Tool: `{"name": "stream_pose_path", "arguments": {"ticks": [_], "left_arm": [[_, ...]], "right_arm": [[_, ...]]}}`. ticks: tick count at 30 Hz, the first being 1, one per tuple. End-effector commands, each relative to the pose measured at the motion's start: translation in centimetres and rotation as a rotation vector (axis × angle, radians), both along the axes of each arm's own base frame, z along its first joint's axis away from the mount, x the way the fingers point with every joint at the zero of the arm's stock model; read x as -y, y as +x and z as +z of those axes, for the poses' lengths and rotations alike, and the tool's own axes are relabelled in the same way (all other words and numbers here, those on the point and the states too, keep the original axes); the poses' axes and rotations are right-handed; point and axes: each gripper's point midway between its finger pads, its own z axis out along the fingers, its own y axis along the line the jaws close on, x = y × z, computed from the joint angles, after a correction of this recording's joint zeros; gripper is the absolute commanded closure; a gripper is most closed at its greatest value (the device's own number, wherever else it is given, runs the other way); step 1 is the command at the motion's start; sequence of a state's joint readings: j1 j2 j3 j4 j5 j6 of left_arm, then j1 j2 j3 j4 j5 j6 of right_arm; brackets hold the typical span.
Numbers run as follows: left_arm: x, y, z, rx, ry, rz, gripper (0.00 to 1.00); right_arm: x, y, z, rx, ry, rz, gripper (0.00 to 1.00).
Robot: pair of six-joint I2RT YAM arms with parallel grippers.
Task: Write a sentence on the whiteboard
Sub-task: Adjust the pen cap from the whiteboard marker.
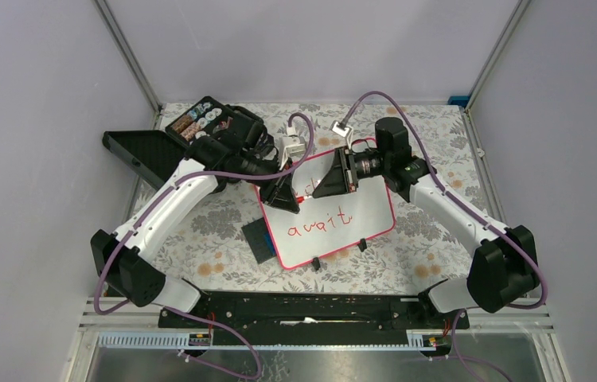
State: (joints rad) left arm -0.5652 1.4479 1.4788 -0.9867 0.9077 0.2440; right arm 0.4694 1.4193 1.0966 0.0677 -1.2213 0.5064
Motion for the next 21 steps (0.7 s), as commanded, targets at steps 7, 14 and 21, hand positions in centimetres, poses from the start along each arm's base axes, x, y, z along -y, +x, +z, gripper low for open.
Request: {"name": "stream_pose_path", "arguments": {"ticks": [7, 14, 21], "left_arm": [[3.9, 2.0, 4.9, 0.27, -0.233, -0.089, 1.0], [2.4, 0.9, 2.9, 0.242, -0.178, -0.086, 1.0], [2.1, 0.5, 2.1, 0.18, -0.136, -0.106, 1.0]], "right_arm": [[-0.9, -1.1, 2.1, 0.128, -0.012, 0.06, 0.9], [5.2, 3.0, 6.3, 0.309, -0.031, -0.129, 0.51], [9.2, 3.4, 6.7, 0.611, -0.277, -0.248, 0.19]]}}
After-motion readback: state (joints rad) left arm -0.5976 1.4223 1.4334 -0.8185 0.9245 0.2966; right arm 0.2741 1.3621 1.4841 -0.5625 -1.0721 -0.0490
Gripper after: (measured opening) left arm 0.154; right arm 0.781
